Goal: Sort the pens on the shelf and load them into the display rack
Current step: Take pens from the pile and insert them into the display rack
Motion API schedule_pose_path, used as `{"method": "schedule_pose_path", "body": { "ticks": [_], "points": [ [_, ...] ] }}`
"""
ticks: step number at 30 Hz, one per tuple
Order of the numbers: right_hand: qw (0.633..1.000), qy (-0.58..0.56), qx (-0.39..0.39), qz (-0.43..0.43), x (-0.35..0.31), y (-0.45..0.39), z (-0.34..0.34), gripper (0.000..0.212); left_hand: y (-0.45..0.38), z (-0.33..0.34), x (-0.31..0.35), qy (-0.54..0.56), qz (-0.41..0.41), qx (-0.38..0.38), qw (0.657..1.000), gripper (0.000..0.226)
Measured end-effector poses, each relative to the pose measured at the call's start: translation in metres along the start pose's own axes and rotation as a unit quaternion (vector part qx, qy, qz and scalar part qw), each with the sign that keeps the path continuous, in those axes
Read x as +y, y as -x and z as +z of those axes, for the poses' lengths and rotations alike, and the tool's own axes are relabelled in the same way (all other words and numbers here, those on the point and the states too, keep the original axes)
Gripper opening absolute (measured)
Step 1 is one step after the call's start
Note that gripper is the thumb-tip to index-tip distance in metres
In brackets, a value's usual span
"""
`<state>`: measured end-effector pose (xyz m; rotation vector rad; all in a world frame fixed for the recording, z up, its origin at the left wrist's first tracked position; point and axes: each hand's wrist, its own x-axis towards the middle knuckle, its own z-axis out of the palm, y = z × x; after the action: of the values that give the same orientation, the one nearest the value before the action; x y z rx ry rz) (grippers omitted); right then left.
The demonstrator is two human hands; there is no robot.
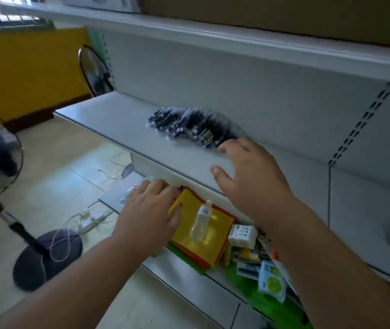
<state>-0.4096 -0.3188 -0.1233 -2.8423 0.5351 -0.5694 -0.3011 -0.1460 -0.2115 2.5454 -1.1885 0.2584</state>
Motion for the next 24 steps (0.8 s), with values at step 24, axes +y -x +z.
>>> {"method": "schedule_pose_path", "body": {
  "ticks": [24],
  "points": [
    [0.999,0.003,-0.003,0.033,-0.043,-0.202,0.094,0.034,-0.185,0.016,-0.148,0.080,-0.006,-0.018,0.997,0.032]
  ]
}}
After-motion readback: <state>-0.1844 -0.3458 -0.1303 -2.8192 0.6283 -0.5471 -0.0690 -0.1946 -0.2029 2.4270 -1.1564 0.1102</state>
